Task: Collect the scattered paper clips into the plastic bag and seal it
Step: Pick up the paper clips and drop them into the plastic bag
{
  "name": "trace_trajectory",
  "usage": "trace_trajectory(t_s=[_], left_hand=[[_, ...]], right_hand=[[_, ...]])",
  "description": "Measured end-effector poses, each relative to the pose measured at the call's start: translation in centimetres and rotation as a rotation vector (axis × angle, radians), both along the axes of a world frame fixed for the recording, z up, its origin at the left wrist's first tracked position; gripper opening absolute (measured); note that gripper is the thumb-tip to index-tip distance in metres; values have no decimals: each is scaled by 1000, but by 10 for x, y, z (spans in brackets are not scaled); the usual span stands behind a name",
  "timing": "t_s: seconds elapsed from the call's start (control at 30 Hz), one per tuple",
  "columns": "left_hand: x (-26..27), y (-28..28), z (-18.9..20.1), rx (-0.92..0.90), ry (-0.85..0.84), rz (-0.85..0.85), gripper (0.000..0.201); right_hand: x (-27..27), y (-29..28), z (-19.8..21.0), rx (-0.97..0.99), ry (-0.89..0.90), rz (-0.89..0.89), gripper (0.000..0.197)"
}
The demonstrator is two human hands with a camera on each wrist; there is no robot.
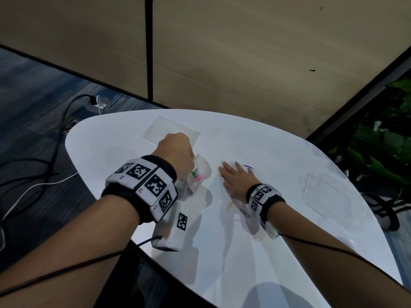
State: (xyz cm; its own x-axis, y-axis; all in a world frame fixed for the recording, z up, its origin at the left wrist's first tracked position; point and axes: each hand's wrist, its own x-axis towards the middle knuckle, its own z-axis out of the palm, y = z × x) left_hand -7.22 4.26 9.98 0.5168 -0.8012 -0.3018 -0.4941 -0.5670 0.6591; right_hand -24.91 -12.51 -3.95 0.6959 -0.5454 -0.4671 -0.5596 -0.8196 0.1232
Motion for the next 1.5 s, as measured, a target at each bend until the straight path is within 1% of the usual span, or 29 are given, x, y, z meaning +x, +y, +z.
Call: trace_trajectory(t_s=[0.03,0.07,0.1,0.13,0.17,0.2,0.23,0.33,0.4,0.47,0.5,0.6,0.67,0.7,0.8,0.9,0.97,1.0,1.07,1.13,1.2,1.27,1.33,1.4,1.47,1.5], left_hand=[[0,0,0,2,-1,2,28],[1,0,0,1,-2,7,28],[2,0,-1,-1,-1,10,28],[2,-1,-1,-4,2,11,28],[3,-1,-2,-6,4,10,27],[3,-1,-2,-7,6,8,27],[2,0,-2,-8,7,5,26],[0,-2,-2,-5,7,-10,26],[-1,-3,-1,-3,4,-15,27],[-1,-2,-1,-1,0,-18,27],[-2,-2,-1,-2,-1,-19,26],[-1,-2,-2,2,6,-11,25],[-1,-2,-2,4,11,-11,24],[-1,-2,-2,8,13,-13,24],[-1,-4,-1,20,10,-15,26],[-2,-5,0,30,8,-12,26],[-2,-6,0,32,11,-5,26],[-2,-6,0,32,13,-4,26],[-3,-6,0,31,16,-6,26],[-4,-7,1,29,17,-11,26],[-6,-7,1,25,13,-11,26],[-7,-7,1,16,13,-2,26],[-9,-7,1,6,9,6,24],[-9,-6,2,1,4,12,22],[-9,-5,3,-7,8,13,19],[-8,-5,3,-11,11,13,17]], right_hand=[[-7,-3,2,0,29,-27,56],[-14,-7,4,7,42,-32,61],[-20,-9,5,42,16,-48,69],[-25,-10,3,69,14,-58,69],[-27,-9,0,90,4,-83,60],[-27,-4,-1,107,-49,-154,53],[-26,2,-1,100,-87,-200,52],[-28,15,-10,73,-154,-145,53],[-33,19,-15,37,-191,-111,43],[-35,20,-16,-33,-260,-90,24],[-36,19,-15,-50,-280,-94,22],[-39,19,-9,-61,-301,-120,23],[-40,17,-3,-26,-352,-215,21],[-41,16,0,-1,-400,-290,20],[-45,8,9,87,-613,-588,14],[-47,-5,18,303,-805,-918,11],[-44,-15,29,454,-933,-1056,13],[-40,-17,37,534,-1017,-1093,14],[-30,-15,57,729,-1206,-1112,22],[-16,-3,81,928,-1322,-1061,21],[-1,15,100,1084,-1357,-988,15],[13,34,109,1173,-1353,-949,12],[27,53,109,1192,-1333,-919,11],[37,69,103,1162,-1283,-890,10],[41,81,93,1099,-1215,-840,11],[41,85,89,1036,-1178,-795,13]])
